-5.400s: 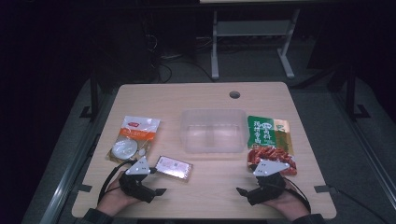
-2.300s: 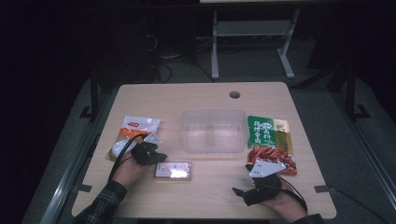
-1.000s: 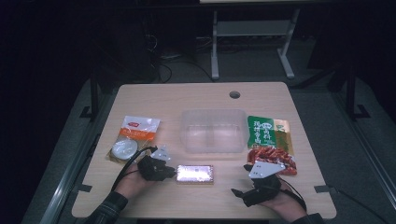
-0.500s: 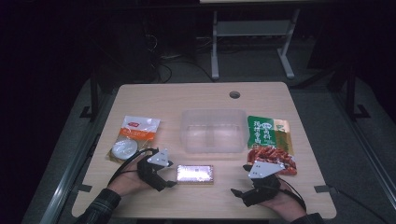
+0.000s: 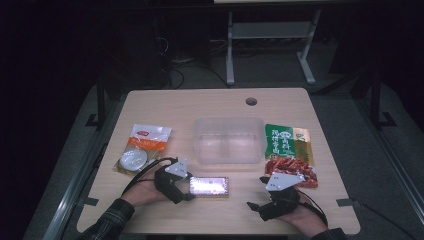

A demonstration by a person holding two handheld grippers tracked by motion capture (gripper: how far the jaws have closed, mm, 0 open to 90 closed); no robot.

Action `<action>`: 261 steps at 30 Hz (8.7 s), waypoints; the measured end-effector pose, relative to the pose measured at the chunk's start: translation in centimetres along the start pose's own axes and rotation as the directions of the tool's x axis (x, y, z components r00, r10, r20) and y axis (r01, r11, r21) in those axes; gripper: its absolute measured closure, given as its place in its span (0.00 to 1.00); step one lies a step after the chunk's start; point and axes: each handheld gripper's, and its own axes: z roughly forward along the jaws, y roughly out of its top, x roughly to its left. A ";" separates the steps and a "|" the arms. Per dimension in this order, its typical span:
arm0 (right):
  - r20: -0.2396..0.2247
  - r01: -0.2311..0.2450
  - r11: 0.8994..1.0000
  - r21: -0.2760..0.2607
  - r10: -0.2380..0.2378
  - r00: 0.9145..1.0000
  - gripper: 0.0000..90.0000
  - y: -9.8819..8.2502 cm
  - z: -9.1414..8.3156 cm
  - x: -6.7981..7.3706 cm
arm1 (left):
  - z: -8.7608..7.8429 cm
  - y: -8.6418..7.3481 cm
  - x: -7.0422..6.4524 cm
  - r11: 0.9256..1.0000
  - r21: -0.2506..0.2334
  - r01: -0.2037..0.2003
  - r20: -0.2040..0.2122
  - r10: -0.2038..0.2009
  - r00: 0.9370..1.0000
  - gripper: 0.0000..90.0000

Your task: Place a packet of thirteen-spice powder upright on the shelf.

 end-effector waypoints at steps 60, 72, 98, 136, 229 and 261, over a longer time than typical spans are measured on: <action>-0.260 0.150 0.982 0.112 -0.117 0.958 1.00 5.0 6.7 -2.4 | -3.1 2.0 -0.2 0.976 -0.209 -0.057 -0.001 0.058 0.998 0.33; -0.285 0.139 0.984 0.113 -0.101 0.953 0.99 5.0 6.8 -2.2 | -3.8 4.7 -0.6 0.938 -0.333 -0.096 -0.012 0.097 0.995 0.33; -0.294 0.172 0.976 0.133 -0.127 0.947 0.98 4.6 7.5 -2.0 | -1.7 9.2 -1.5 0.896 -0.426 -0.126 0.006 0.142 0.990 0.32; -0.205 0.002 0.996 0.092 0.017 0.979 0.23 4.9 1.1 -1.2 | -4.4 -1.8 -2.4 0.967 -0.200 0.159 -0.103 -0.182 0.978 0.15; -0.376 0.319 0.941 -0.114 -0.338 0.863 0.35 20.1 3.1 -11.3 | -2.9 -3.0 -2.2 0.974 -0.118 0.193 -0.062 -0.201 0.978 0.16; -0.383 0.325 0.944 -0.054 -0.320 0.867 0.35 19.2 7.4 -13.5 | -2.7 -3.0 -2.3 0.975 -0.106 0.197 -0.051 -0.203 0.978 0.16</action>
